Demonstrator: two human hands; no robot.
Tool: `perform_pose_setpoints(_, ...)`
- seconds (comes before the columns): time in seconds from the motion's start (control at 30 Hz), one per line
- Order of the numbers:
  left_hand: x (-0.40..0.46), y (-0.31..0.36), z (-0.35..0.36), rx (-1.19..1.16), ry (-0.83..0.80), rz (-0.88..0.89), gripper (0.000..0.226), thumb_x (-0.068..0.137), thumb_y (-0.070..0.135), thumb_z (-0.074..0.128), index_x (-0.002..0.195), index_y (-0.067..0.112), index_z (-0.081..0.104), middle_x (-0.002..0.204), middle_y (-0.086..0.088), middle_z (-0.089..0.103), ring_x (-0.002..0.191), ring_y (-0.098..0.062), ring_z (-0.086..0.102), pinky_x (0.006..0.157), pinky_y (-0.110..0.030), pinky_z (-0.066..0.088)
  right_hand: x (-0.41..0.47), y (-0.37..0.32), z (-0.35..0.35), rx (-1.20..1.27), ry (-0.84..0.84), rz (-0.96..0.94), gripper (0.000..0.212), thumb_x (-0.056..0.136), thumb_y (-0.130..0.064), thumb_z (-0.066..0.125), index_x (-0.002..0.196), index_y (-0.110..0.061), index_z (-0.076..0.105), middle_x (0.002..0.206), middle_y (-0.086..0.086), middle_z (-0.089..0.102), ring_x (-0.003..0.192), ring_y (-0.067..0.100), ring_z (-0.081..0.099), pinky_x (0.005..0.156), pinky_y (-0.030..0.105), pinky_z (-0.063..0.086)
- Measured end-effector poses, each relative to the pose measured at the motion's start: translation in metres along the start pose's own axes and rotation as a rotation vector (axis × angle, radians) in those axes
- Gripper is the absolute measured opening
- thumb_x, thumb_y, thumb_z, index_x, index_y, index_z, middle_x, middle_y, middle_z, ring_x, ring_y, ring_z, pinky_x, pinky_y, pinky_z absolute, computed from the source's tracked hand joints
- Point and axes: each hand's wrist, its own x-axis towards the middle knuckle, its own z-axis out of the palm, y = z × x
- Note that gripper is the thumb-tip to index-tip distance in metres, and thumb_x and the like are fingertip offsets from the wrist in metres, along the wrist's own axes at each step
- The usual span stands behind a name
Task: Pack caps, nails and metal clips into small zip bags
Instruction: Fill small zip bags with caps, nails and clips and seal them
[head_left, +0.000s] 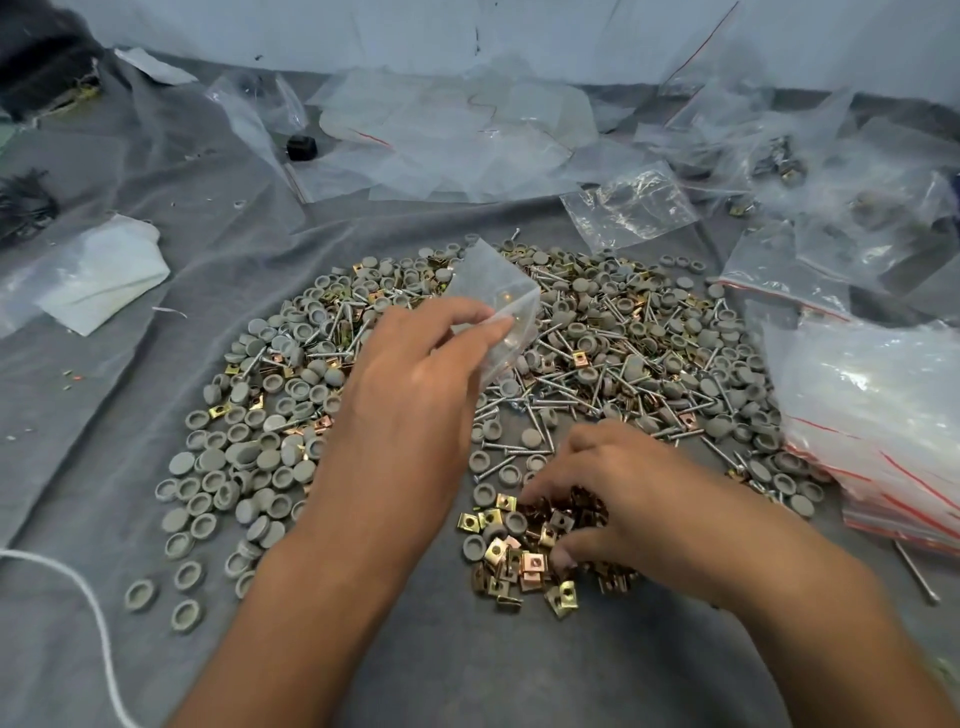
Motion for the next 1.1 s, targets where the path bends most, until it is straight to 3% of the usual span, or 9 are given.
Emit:
perform_pose_setpoints(0.1, -0.001, 0.000, 0.000, -0.019, -0.021, 0.019, 0.033, 0.092, 0.015, 0.065, 0.124, 0.009, 0.069, 0.118, -0.004, 0.068, 0.108, -0.021, 0.059, 0.097, -0.033, 0.047, 0.000, -0.002, 0.002, -0.030, 0.047, -0.003, 0.047, 0.087, -0.052, 0.071, 0.131, -0.050, 0.055, 0.114, -0.022, 0.045, 0.118, 0.003, 0.042, 0.096, 0.033, 0.046)
perform_pose_setpoints(0.27, -0.001, 0.000, 0.000, -0.041, -0.090, -0.006, 0.038, 0.090, 0.030, 0.063, 0.126, 0.017, 0.067, 0.119, 0.003, 0.066, 0.109, -0.016, 0.061, 0.097, -0.045, 0.051, 0.003, -0.004, 0.007, -0.122, 0.111, -0.031, 0.027, 0.093, -0.048, 0.066, 0.119, -0.047, 0.059, 0.108, -0.024, 0.040, 0.104, 0.000, 0.036, 0.066, 0.021, 0.027)
perform_pose_setpoints(0.43, -0.001, 0.000, 0.000, -0.096, -0.124, -0.028, 0.043, 0.085, 0.031, 0.067, 0.126, 0.019, 0.067, 0.118, 0.008, 0.065, 0.097, -0.001, 0.054, 0.094, -0.034, 0.055, 0.006, 0.003, 0.004, 0.057, 0.207, -0.014, 0.014, 0.092, -0.047, 0.067, 0.104, -0.044, 0.060, 0.098, -0.023, 0.055, 0.094, -0.001, 0.054, 0.084, 0.031, 0.052)
perform_pose_setpoints(0.53, -0.001, -0.001, 0.000, -0.105, -0.154, -0.046, 0.047, 0.082, 0.032, 0.069, 0.128, 0.022, 0.065, 0.118, 0.011, 0.063, 0.095, 0.004, 0.050, 0.094, -0.027, 0.053, 0.001, 0.007, 0.000, 0.206, 0.287, 0.025, 0.012, 0.088, -0.049, 0.069, 0.093, -0.046, 0.059, 0.088, -0.025, 0.062, 0.086, -0.006, 0.059, 0.075, 0.018, 0.050)
perform_pose_setpoints(0.67, -0.001, -0.001, 0.001, -0.097, -0.197, -0.065, 0.051, 0.079, 0.034, 0.069, 0.128, 0.023, 0.064, 0.121, 0.013, 0.061, 0.096, 0.005, 0.050, 0.096, -0.018, 0.048, -0.004, 0.008, -0.007, 0.444, 0.363, -0.031, 0.008, 0.085, -0.046, 0.068, 0.091, -0.043, 0.065, 0.091, -0.028, 0.067, 0.085, -0.006, 0.063, 0.072, 0.012, 0.048)
perform_pose_setpoints(0.83, -0.001, 0.003, 0.004, -0.105, -0.208, -0.085, 0.051, 0.078, 0.036, 0.069, 0.128, 0.026, 0.063, 0.120, 0.015, 0.060, 0.094, 0.006, 0.050, 0.093, -0.014, 0.046, -0.005, -0.001, -0.012, 0.752, 0.669, -0.138, 0.011, 0.092, -0.034, 0.067, 0.099, -0.039, 0.073, 0.084, -0.016, 0.070, 0.071, 0.004, 0.064, 0.061, 0.014, 0.048)
perform_pose_setpoints(0.9, -0.001, 0.004, 0.005, -0.112, -0.202, -0.093, 0.051, 0.078, 0.036, 0.069, 0.128, 0.026, 0.062, 0.118, 0.016, 0.059, 0.092, 0.005, 0.050, 0.092, -0.015, 0.048, -0.005, -0.009, -0.009, 0.659, 0.789, -0.173, 0.015, 0.093, -0.032, 0.067, 0.105, -0.038, 0.074, 0.085, -0.019, 0.070, 0.075, 0.002, 0.065, 0.063, 0.011, 0.047)
perform_pose_setpoints(1.0, -0.001, 0.006, 0.004, -0.132, -0.197, -0.102, 0.050, 0.080, 0.037, 0.068, 0.128, 0.025, 0.062, 0.116, 0.016, 0.058, 0.089, 0.004, 0.050, 0.087, -0.010, 0.045, 0.000, -0.018, -0.004, 0.328, 0.922, -0.168, 0.025, 0.092, -0.028, 0.073, 0.116, -0.029, 0.073, 0.097, -0.021, 0.070, 0.086, -0.006, 0.064, 0.076, 0.006, 0.046)
perform_pose_setpoints(1.1, -0.001, 0.006, 0.003, -0.151, -0.189, -0.108, 0.050, 0.081, 0.038, 0.067, 0.129, 0.027, 0.062, 0.116, 0.016, 0.058, 0.088, 0.003, 0.051, 0.082, -0.004, 0.042, 0.004, -0.022, 0.000, 0.308, 0.997, -0.135, 0.024, 0.084, -0.025, 0.080, 0.106, -0.023, 0.071, 0.085, -0.020, 0.065, 0.075, -0.011, 0.061, 0.067, 0.002, 0.045)
